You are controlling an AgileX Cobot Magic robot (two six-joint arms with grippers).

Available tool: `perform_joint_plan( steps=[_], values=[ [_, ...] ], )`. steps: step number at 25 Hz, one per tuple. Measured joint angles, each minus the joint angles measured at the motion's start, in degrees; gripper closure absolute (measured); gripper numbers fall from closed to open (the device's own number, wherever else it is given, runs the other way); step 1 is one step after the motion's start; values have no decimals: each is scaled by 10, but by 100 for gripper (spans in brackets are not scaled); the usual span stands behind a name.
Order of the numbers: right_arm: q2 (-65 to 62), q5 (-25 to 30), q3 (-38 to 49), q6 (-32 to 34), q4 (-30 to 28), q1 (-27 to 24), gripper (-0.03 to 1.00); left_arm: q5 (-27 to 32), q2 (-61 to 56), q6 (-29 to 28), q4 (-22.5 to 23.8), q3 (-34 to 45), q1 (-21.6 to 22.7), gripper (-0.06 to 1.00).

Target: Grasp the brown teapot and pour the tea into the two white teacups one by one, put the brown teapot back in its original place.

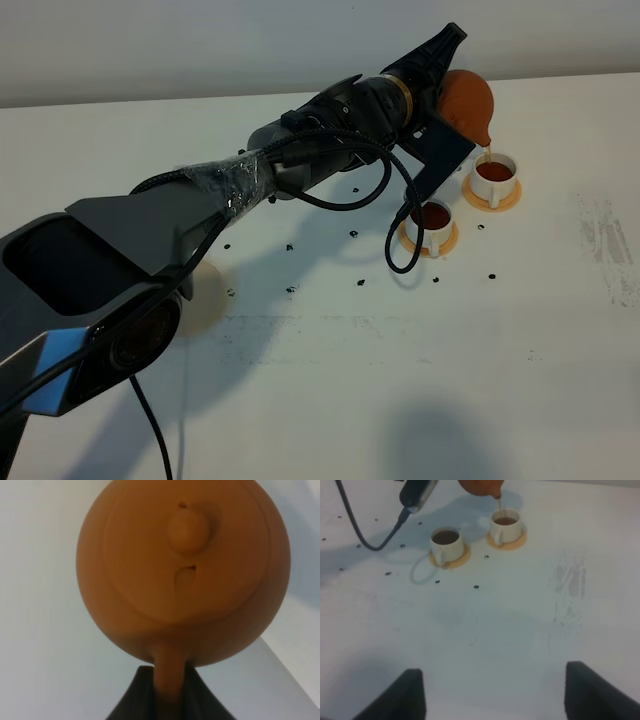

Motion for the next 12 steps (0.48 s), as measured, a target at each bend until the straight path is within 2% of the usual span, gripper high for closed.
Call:
perform_joint_plan(
  steps=[12],
  values=[
    [0,0,0,0,0,0,38,-14,0,1,15,0,0,84]
  ],
)
